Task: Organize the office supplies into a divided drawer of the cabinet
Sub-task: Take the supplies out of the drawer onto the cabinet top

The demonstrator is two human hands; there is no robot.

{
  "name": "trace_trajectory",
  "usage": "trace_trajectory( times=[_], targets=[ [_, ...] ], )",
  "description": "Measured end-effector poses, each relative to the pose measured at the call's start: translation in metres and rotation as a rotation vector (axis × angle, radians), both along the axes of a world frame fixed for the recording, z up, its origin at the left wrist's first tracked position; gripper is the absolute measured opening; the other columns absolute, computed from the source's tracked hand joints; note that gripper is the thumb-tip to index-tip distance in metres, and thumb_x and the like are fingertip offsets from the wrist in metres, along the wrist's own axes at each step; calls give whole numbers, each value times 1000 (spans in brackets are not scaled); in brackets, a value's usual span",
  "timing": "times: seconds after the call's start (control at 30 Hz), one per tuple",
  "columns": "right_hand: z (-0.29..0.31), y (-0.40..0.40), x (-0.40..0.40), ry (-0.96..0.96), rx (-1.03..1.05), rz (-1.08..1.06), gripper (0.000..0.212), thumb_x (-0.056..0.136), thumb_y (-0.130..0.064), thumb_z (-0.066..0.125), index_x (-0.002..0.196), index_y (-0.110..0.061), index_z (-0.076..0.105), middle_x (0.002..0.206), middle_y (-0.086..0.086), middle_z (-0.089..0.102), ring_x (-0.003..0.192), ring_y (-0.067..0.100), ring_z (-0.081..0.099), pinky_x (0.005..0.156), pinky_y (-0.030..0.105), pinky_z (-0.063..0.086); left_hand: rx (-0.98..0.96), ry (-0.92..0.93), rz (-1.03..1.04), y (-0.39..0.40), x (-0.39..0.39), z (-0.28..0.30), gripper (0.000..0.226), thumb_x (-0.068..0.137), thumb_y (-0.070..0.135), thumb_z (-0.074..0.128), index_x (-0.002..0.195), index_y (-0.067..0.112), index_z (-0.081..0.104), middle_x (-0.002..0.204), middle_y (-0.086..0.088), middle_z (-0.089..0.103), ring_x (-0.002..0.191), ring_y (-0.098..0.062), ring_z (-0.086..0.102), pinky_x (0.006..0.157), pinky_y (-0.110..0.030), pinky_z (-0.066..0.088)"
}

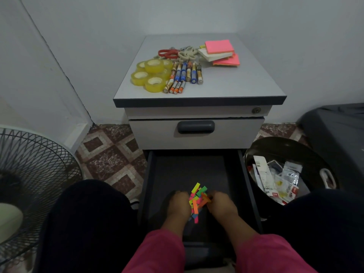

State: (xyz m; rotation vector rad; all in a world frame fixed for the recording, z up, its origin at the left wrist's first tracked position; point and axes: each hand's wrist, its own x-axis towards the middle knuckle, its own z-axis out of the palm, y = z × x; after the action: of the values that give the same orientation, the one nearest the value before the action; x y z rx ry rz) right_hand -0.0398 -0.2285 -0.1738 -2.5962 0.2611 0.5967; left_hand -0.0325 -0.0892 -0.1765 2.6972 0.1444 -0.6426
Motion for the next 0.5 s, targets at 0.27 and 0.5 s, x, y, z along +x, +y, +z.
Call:
trace_trajectory(
  times=[0.27,0.5],
  targets=[
    [10,0,-3,-5,15,-81,16,94,-24,53,103,-22,66,98,0,65,88,14,61,78,29,51,-85,5,172,1,0,14,17,94,12,53,103,11,67,99,-5,66,90,-17,63,71,-26,48],
    [26,-5,-7,-43,143,-210,15,94,-26,55,94,-23,69,89,0,67,85,16,65,76,31,53,-314,5,341,6,0,23,14,84,2,61,94,1,72,100,-12,71,97,-22,66,82,-27,50]
  ],
)
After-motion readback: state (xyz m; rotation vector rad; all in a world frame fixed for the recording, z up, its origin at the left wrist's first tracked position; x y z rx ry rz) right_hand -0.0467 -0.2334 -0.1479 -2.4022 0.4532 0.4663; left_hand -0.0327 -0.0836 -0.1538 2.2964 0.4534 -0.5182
